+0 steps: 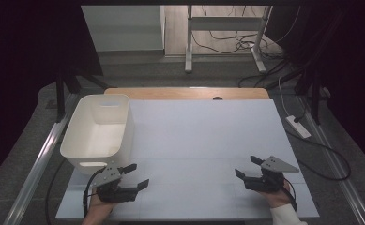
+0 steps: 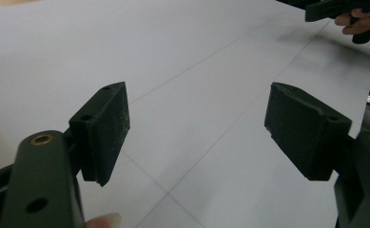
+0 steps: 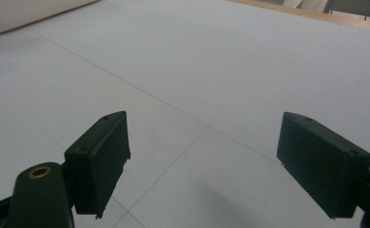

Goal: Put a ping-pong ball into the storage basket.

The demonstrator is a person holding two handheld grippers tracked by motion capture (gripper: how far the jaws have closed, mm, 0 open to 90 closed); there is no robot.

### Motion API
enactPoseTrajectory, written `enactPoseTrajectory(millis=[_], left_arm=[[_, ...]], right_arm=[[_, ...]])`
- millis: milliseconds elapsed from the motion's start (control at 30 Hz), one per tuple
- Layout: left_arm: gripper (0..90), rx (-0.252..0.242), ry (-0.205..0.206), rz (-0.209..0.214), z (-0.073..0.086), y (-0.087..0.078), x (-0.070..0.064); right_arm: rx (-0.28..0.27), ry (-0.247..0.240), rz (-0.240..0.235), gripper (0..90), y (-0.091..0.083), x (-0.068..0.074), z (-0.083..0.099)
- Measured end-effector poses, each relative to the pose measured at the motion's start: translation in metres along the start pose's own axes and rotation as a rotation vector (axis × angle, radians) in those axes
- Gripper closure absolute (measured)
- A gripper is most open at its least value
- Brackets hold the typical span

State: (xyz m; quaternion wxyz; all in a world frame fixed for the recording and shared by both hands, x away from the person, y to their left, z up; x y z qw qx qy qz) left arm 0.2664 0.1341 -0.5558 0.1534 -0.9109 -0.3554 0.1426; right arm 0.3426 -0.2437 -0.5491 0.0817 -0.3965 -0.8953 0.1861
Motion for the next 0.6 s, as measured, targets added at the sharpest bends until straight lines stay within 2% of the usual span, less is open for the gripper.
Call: enactPoseTrajectory(millis=[233, 600], left_arm=[[24.0, 0.003, -0.02, -0.019, 0.007, -0.001, 0.01], [24.1, 0.004, -0.022, -0.028, 0.008, 0.0, 0.014]], right_arm=[[0.006, -0.01, -0.019, 18.4, 0.001, 0.003, 0.001], [0.004, -0.018, -0.036, 18.2, 0.0, 0.006, 0.0]])
Point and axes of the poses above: each handheld gripper's, and its own axes: y roughly forward along the jaws, z roughly out of its underside, x roughly to its left, the point moved 9 cm from there along y, roughly forward along the jaws, and after that the axes turned 4 degrees about -x, right-handed, at the moved point
